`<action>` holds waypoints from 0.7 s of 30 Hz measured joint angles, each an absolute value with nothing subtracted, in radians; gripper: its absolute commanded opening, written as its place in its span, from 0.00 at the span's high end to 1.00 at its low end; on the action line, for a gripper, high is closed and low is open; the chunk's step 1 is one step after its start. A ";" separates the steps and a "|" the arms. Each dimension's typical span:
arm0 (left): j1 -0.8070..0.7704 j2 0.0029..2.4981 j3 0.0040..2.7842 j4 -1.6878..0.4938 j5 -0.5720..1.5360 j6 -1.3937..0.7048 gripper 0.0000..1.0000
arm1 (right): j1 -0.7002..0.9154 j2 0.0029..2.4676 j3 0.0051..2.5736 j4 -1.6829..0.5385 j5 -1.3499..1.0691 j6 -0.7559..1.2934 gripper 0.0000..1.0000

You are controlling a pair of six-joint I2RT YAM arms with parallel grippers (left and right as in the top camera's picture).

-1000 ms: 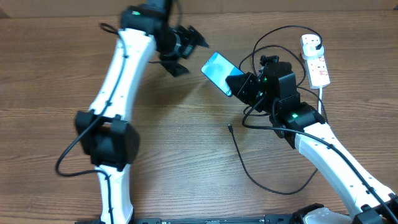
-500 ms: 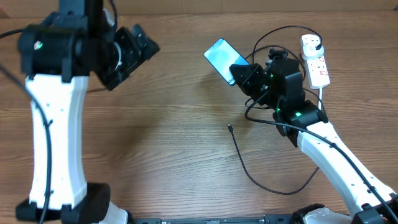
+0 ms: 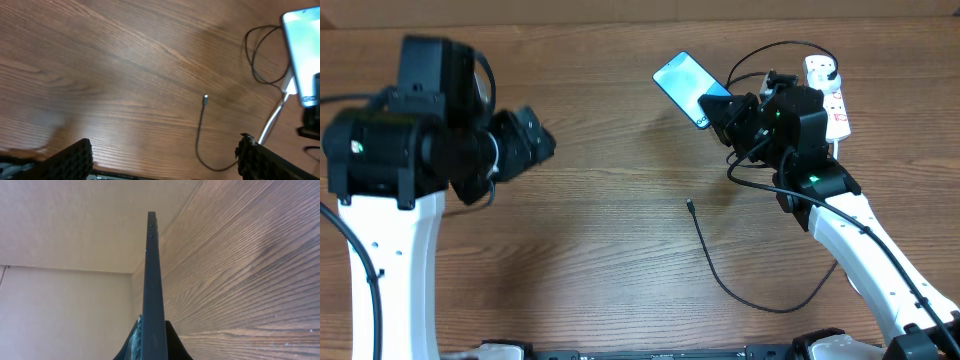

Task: Plug charger to phone and switch on socket
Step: 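Open the left gripper and swing the left arm back toward the phone, then regrasp the phone's other end with the left gripper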

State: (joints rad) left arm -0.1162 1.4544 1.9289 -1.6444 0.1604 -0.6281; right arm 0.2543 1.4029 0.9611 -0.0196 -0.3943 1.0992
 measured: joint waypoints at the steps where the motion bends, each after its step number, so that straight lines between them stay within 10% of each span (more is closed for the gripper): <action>1: -0.117 1.436 1.888 -1.617 0.160 -0.626 0.13 | 0.254 1.403 0.961 -0.019 -0.398 1.100 0.96; 11: -0.191 1.339 1.350 -0.898 0.392 -0.676 0.04 | 0.255 1.403 0.961 -0.017 -0.415 1.201 0.96; 21: -0.263 1.534 1.248 -0.479 0.581 -1.203 0.13 | 0.255 1.403 0.961 -0.017 -0.453 1.454 0.96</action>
State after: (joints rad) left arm -0.2630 1.5345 1.2480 -0.4786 0.5808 -1.2034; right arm 0.2554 1.4029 0.9611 -0.0166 -0.4526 1.4536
